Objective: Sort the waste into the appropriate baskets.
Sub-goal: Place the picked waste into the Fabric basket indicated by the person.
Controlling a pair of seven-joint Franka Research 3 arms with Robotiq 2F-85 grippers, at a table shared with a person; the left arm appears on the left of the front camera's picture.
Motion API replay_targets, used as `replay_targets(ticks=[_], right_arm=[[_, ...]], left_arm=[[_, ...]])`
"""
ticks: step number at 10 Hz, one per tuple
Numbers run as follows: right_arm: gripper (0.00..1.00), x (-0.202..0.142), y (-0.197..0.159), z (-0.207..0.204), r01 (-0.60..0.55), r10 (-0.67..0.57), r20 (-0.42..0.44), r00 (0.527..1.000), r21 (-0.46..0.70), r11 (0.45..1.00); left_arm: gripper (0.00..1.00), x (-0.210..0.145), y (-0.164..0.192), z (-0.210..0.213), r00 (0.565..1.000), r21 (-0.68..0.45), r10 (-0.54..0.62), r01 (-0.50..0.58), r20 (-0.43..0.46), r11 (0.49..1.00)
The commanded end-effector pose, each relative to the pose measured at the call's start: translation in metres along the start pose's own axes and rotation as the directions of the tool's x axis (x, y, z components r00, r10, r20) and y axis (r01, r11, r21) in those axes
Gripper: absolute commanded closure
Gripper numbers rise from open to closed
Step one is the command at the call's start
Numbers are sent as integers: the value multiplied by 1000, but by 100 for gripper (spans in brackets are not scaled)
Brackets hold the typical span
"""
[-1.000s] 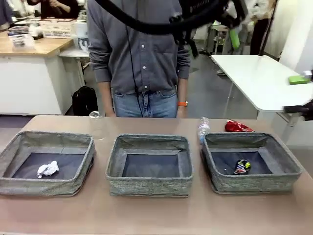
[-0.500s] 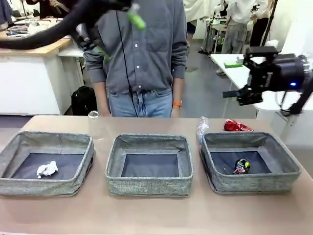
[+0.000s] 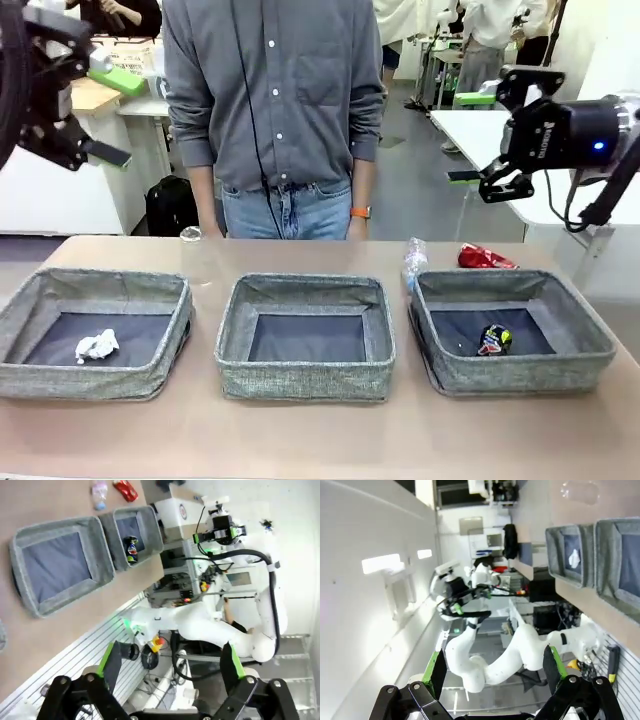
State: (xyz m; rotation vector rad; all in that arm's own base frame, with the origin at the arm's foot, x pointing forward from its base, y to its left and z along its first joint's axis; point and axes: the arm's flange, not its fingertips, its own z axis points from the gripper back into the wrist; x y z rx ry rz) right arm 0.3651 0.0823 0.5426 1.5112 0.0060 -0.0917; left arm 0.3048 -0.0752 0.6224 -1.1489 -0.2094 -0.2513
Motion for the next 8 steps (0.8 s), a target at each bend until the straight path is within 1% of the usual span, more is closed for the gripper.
replay_targets(ticks=[1, 2, 8], right_arm=[[0, 1, 9, 15, 14, -14, 26, 1000, 18, 1000], [0, 0, 0, 0, 0, 0, 0, 1000, 0, 1000], [0, 0, 0, 0, 0, 0, 0, 1000, 0, 1000]], left_arm=[[0, 0, 31, -2, 991, -110, 118, -110, 64, 988], [0, 0, 0, 0, 1000, 0, 0, 0, 0, 1000], [0, 0, 0, 0, 1000, 0, 0, 0, 0, 1000]])
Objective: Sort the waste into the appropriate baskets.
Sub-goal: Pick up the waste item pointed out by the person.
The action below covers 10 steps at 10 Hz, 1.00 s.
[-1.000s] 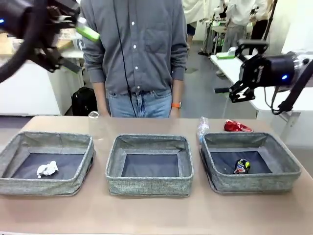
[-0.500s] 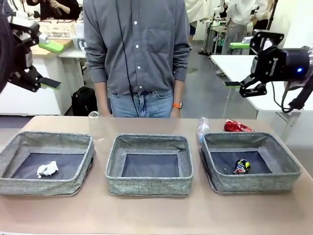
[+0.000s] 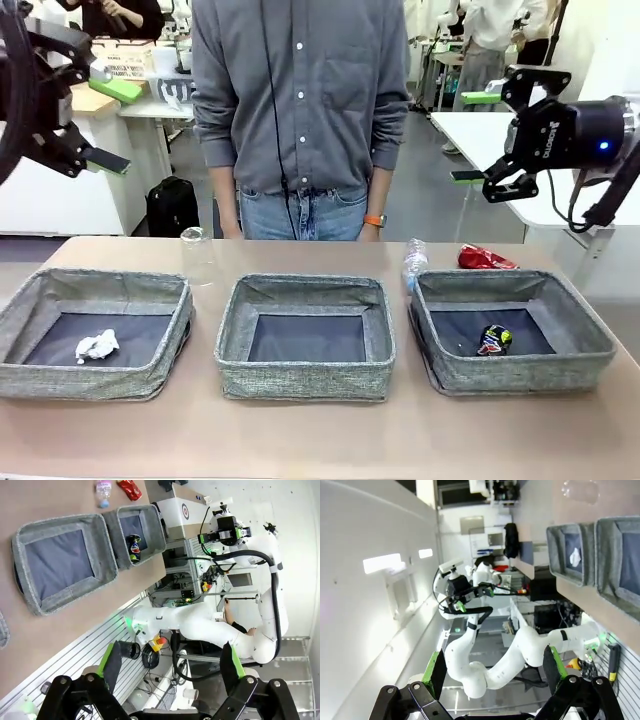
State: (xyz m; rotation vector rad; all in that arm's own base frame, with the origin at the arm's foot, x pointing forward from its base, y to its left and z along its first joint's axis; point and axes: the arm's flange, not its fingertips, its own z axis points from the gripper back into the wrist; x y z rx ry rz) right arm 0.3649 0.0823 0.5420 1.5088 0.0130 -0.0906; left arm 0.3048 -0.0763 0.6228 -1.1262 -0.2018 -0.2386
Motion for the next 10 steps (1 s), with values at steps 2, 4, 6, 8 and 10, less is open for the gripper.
replay_targets(ticks=[2, 4, 6, 8, 10], right_arm=[[0, 0, 1, 0, -4, 4, 5, 1000, 3, 1000], [0, 0, 1, 0, -4, 4, 5, 1000, 3, 1000], [0, 0, 1, 0, -4, 4, 5, 1000, 3, 1000], [0, 0, 1, 0, -4, 4, 5, 1000, 3, 1000], [0, 0, 1, 0, -4, 4, 5, 1000, 3, 1000]], left_arm=[[0, 0, 1, 1, 1000, -24, -13, 13, 3, 1000], [0, 0, 1, 1, 1000, -24, -13, 13, 3, 1000], [0, 0, 1, 1, 1000, -24, -13, 13, 3, 1000], [0, 0, 1, 1, 1000, -24, -13, 13, 3, 1000], [0, 0, 1, 1, 1000, -24, -13, 13, 3, 1000]])
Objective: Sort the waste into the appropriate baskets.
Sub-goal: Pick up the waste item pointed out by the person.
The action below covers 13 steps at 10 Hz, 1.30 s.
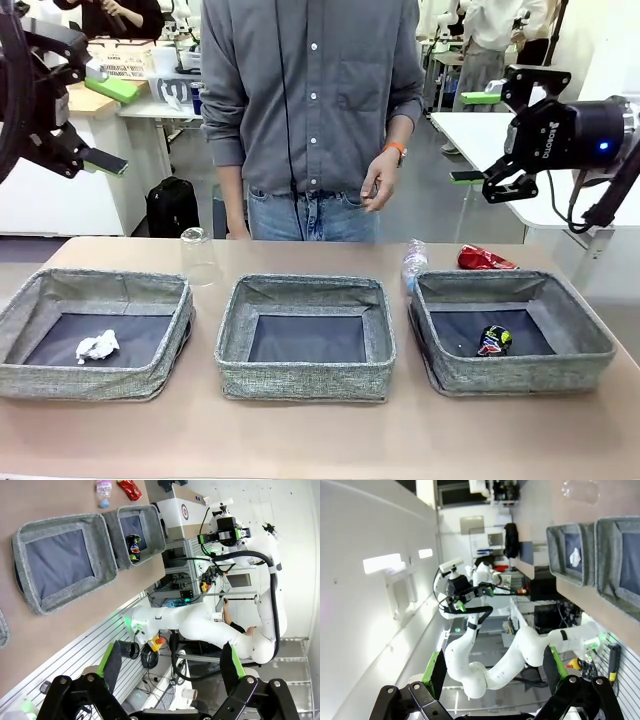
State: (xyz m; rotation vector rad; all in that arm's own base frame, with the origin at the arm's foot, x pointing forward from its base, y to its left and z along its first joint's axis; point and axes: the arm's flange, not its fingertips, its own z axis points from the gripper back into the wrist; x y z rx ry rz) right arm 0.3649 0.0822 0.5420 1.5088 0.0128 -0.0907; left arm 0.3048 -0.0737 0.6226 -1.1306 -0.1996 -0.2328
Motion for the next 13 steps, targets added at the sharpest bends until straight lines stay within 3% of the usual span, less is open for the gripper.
replay_targets(ticks=[1, 11, 12, 13], right_arm=[[0, 0, 1, 0, -4, 4, 5, 1000, 3, 1000], [0, 0, 0, 0, 0, 0, 0, 1000, 0, 1000], [0, 13, -9, -11, -3, 188, 267, 945, -568, 823], [0, 34, -25, -12, 247, 535, 240, 810, -967, 60]], left_arm=[[0, 0, 0, -1, 1000, -20, -19, 19, 1, 1000], [0, 0, 0, -1, 1000, -20, -19, 19, 1, 1000], [0, 0, 0, -1, 1000, -20, -19, 19, 1, 1000], [0, 0, 0, -1, 1000, -20, -19, 19, 1, 1000]])
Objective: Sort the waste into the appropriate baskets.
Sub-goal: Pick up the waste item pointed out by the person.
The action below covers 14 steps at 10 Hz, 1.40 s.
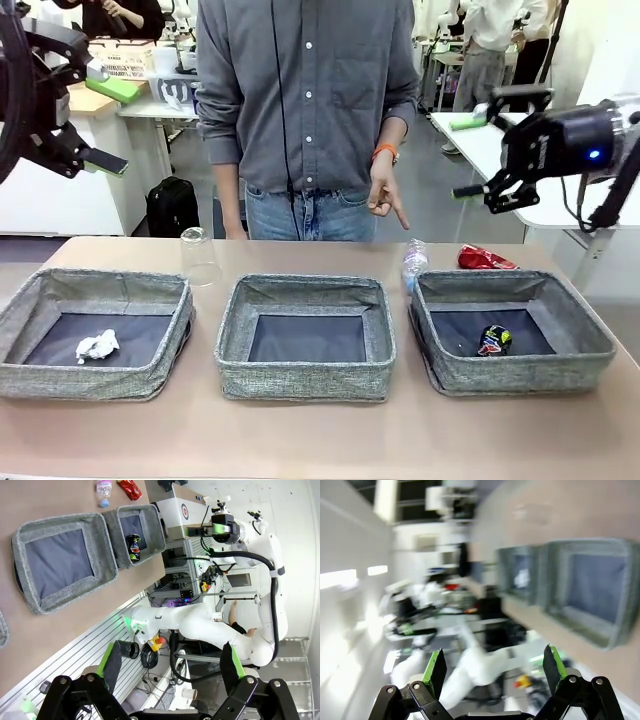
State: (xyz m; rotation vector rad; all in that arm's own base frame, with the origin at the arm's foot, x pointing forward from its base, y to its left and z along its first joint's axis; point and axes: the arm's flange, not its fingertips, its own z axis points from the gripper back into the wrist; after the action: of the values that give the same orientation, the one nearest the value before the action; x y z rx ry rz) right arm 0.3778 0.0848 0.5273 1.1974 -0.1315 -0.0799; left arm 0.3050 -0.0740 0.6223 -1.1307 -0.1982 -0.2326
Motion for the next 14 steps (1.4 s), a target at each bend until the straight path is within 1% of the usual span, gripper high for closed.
replay_targets(ticks=[1, 2, 3, 4, 5, 6, 7, 8, 9, 10, 11, 12, 13, 14], right_arm=[[0, 26, -24, -35, 77, 346, 165, 923, -964, 254], [0, 28, -28, -42, 8, 335, 86, 938, -974, 228], [0, 29, -27, -41, -12, 370, 66, 927, -978, 207], [0, 28, -24, -32, 53, 419, 143, 896, -974, 220], [0, 24, -32, -38, -164, 200, 28, 979, -467, 869], [0, 24, -32, -38, -164, 200, 28, 979, -467, 869], [0, 29, -28, -38, -209, 286, 36, 958, -598, 774], [0, 34, -28, -42, -198, 303, 37, 952, -681, 705], [0, 52, -30, -47, -195, 314, 31, 949, -724, 662], [0, 72, -31, -52, -192, 302, 13, 953, -745, 638], [0, 97, -39, -62, -190, 285, -12, 958, -774, 604], [0, 123, -56, -73, -161, 257, -15, 966, -815, 556], [0, 142, -72, -88, -183, 240, -51, 969, -804, 565], [0, 147, -79, -104, -223, 243, -96, 965, -788, 574]], left_arm=[[0, 0, -1, -1, 1000, -20, -20, 20, 2, 1000], [0, 0, -1, -1, 1000, -20, -20, 20, 2, 1000], [0, 0, -1, -1, 1000, -20, -20, 20, 2, 1000], [0, 0, -1, -1, 1000, -20, -20, 20, 2, 1000], [0, 0, -1, -1, 1000, -20, -20, 20, 2, 1000], [0, 0, -1, -1, 1000, -20, -20, 20, 2, 1000], [0, 0, -1, -1, 1000, -20, -20, 20, 2, 1000], [0, 0, -1, -1, 1000, -20, -20, 20, 2, 1000], [0, 0, -1, -1, 1000, -20, -20, 20, 2, 1000], [0, 0, -1, -1, 1000, -20, -20, 20, 2, 1000], [0, 0, -1, -1, 1000, -20, -20, 20, 2, 1000], [0, 0, -1, -1, 1000, -20, -20, 20, 2, 1000], [0, 0, -1, -1, 1000, -20, -20, 20, 2, 1000], [0, 0, -1, -1, 1000, -20, -20, 20, 2, 1000]])
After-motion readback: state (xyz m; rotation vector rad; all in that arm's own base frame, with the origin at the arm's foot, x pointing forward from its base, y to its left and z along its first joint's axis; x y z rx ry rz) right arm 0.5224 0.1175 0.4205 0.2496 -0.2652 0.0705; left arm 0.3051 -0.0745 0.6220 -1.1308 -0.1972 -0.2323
